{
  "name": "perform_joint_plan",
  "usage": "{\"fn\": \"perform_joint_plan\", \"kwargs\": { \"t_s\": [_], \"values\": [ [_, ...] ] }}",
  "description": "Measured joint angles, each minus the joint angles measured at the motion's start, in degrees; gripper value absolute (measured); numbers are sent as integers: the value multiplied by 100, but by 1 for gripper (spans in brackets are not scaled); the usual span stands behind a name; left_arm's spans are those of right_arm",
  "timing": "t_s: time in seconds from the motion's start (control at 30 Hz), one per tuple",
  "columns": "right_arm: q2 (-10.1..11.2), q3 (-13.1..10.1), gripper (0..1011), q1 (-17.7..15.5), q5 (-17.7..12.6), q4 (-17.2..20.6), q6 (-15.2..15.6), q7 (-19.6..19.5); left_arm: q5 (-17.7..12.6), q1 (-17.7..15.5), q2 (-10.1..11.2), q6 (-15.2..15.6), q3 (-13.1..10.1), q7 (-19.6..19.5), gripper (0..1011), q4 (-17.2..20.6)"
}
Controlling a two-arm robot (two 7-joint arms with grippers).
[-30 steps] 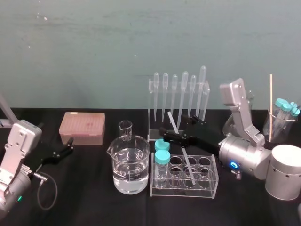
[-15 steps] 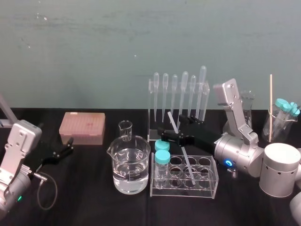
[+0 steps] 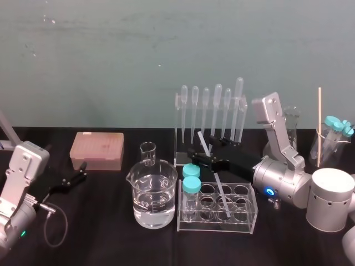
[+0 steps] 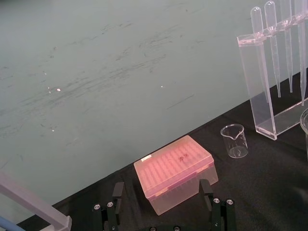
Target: Pick up the stirring rod with one hand, then place it down.
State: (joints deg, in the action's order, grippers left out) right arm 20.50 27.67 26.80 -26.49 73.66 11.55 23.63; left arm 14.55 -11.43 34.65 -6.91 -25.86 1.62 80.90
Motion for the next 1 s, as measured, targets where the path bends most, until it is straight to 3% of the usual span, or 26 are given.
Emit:
{"fn": "perform_joint_plan", "kwargs": {
  "t_s": [0.17, 0.27, 0.3, 0.4, 0.8, 1.0],
  "values": [
    [2, 0, 707, 0, -3, 2, 7, -2, 0, 0, 0, 0, 0, 0, 1000, 0],
    [4, 0, 567, 0, -4, 4, 9, -3, 0, 0, 0, 0, 0, 0, 1000, 0],
    [4, 0, 567, 1, -5, 4, 9, -4, 0, 0, -1, 0, 0, 0, 1000, 0],
    [5, 0, 435, 0, -6, 6, 11, -4, 0, 0, 0, 0, 0, 0, 1000, 0],
    [6, 0, 79, 1, -13, 7, 17, -5, 0, 0, 0, 0, 0, 0, 1000, 0],
    [6, -1, 72, -3, -6, 9, 1, -7, 0, 0, 0, 0, 0, 0, 1000, 0]
  ]
}}
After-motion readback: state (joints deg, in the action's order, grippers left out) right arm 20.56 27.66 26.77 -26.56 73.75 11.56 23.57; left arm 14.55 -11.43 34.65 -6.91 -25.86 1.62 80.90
